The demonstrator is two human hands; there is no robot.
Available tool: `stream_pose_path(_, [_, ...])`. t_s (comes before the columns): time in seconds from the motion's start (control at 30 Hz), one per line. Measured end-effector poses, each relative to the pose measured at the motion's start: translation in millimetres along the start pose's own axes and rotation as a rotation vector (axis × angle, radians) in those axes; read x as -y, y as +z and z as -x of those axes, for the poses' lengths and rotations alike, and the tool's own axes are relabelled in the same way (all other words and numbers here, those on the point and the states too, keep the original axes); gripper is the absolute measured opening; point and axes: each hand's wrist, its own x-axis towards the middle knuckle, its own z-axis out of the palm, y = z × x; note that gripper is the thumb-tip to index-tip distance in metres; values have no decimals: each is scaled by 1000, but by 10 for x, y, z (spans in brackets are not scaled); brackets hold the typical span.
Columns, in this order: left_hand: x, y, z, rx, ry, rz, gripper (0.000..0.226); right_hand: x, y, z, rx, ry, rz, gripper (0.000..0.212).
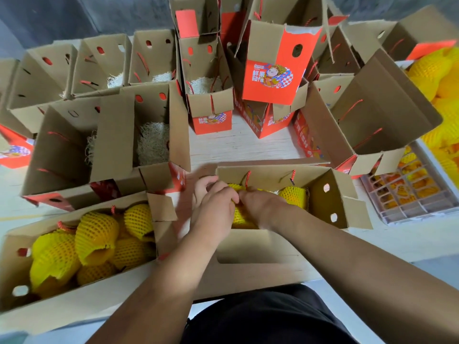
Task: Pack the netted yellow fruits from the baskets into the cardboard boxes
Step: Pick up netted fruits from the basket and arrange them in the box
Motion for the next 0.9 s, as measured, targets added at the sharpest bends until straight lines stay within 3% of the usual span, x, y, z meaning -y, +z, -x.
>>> stream_pose_path(0.07, [13, 12, 4, -3, -4, 1, 23, -11, -78, 41, -16, -2, 19, 57])
stream_pose_path(0.17, [8, 6, -22, 13, 12, -32, 25, -134, -243, 115, -63, -30, -139, 34])
stream_pose_path(0.23, [7, 3, -39, 11, 17, -32, 26, -87, -236, 131, 7, -41, -214, 25])
stream_pose_path(0.33, [5, -2, -39, 3, 12, -21, 26, 78, -33, 93, 100, -68, -221, 34])
stream_pose_path(0.47, [-11, 9, -36, -11, 25, -130, 19, -274, -175, 243, 15, -25, -350, 24])
stream_pose_path(0.57, [-134, 37, -85, -23, 124, -298, 13, -671, -263, 437, 76, 33, -127, 20])
stream_pose_path(0.67, [-372, 182, -233, 349, 202, -325, 14, -811, -132, 460, 271, 87, -14, 27])
stream_pose_path(0.73, [-503, 253, -374, 606, 100, -270, 17, -843, -109, 388, 164, 98, 16, 22])
stream_pose_path(0.77, [-538, 291, -437, 651, 67, -251, 21, -869, -110, 359, 65, 105, 50, 25])
stream_pose_path(0.83, [-618, 367, -536, 687, 54, -255, 24, -950, -111, 325, -76, 166, 97, 60])
stream_pose_path(0.9, [-708, 446, -588, 755, 66, -271, 20, -1006, -94, 320, -41, 246, 114, 87])
